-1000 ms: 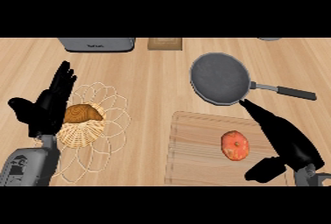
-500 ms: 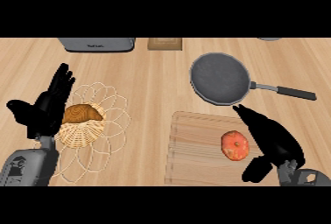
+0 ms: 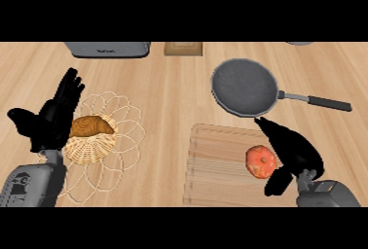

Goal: Pick the squash from the cutting board and place it in the pan

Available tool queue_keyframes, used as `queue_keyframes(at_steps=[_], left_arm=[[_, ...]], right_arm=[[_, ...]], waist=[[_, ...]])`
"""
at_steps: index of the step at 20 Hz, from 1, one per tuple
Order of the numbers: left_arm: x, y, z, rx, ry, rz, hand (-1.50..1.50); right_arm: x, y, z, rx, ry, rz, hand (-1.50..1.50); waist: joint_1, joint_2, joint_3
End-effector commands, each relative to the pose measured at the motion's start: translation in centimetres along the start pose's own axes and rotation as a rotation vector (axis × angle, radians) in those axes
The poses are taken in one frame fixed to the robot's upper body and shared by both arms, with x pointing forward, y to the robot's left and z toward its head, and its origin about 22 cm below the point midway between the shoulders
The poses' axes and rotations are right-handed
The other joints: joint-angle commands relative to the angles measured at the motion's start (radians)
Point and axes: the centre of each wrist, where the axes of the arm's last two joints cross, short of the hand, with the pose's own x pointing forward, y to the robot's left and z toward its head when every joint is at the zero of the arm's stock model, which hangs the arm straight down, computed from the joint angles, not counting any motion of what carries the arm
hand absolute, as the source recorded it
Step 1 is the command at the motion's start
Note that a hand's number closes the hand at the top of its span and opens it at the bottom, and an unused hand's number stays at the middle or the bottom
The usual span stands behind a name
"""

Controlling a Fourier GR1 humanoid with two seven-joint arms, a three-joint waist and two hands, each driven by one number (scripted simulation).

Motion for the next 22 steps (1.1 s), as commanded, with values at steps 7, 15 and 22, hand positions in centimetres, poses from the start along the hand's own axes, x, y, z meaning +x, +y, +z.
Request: queue_keyframes(at_steps=[7, 15, 22], left_arm=[[-0.5, -0.1, 0.6, 0.000, -0.002, -0.011, 0.00], [-0.2, 1.1, 1.2, 0.006, 0.009, -0.001, 0.00], [-0.2, 1.3, -0.4, 0.001, 0.002, 0.008, 0.00]], right_arm=[[-1.0, 0.5, -3.0, 0.074, 0.020, 0.017, -1.50], [-0.7, 3.3, -2.1, 0.103, -0.116, 0.090, 1.50], [-0.5, 1.6, -2.9, 0.082, -0.121, 0.084, 1.50]], waist=[[0.001, 0.000, 0.000], [0.002, -0.001, 0.000], [-0.001, 0.000, 0.000]])
